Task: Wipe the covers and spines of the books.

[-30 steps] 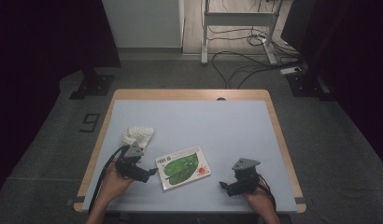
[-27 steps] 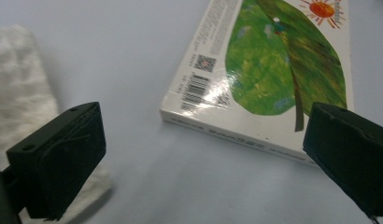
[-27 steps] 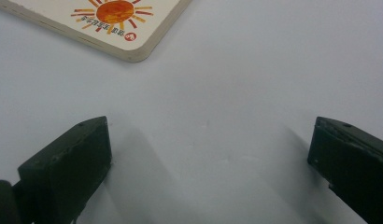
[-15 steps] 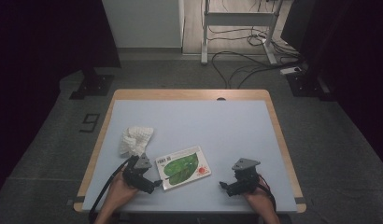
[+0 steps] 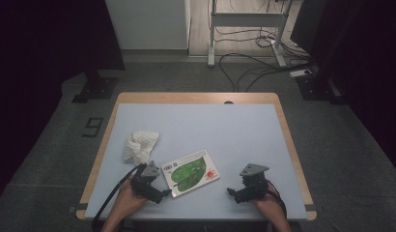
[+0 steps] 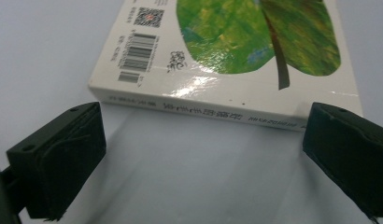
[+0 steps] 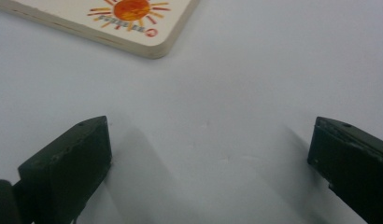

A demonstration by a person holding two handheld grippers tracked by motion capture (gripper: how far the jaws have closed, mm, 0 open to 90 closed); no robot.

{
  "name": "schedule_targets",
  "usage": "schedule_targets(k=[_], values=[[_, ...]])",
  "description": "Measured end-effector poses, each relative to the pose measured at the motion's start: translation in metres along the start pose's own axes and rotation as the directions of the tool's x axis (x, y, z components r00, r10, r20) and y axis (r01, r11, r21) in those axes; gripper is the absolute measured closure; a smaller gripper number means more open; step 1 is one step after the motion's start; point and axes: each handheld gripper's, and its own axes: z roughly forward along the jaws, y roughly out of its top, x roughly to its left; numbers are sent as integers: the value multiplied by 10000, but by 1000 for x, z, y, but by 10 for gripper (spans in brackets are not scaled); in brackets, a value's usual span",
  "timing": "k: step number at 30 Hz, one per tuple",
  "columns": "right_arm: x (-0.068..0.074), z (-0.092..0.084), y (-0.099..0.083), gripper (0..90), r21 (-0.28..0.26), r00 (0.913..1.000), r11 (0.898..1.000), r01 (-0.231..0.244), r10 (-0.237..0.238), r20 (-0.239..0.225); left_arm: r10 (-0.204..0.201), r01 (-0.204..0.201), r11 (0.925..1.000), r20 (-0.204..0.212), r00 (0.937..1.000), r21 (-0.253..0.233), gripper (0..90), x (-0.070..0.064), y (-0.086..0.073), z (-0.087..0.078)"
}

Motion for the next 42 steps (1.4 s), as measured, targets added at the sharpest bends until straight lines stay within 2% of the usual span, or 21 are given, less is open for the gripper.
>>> schedule_targets(k=[4,7,13,20,32,42], values=[[-2,-1,2,28,83,10000,10000,-54,55,-65,-16,21,9999,321,9995,-152,0,-4,2,6],[-4,-5,4,49,-40,9995,9999,-150,151,273,66,-60,9996,202,9998,-273,0,-8,3,7],[-8,-16,15,45,-273,10000,9996,-42,43,48,218,-214,9994,135,9997,-254,0,-10,3,8],[-10,-16,30,11,-297,9997,9995,86,-92,-214,281,-278,9994,107,9995,-222,0,-11,2,8],[-5,6,57,0,-125,9976,9988,477,-483,-487,239,-236,9995,122,9996,-204,0,-11,2,9],[0,37,85,0,139,9934,9965,823,-809,-808,215,-212,9996,140,9997,-188,0,-11,2,9]])
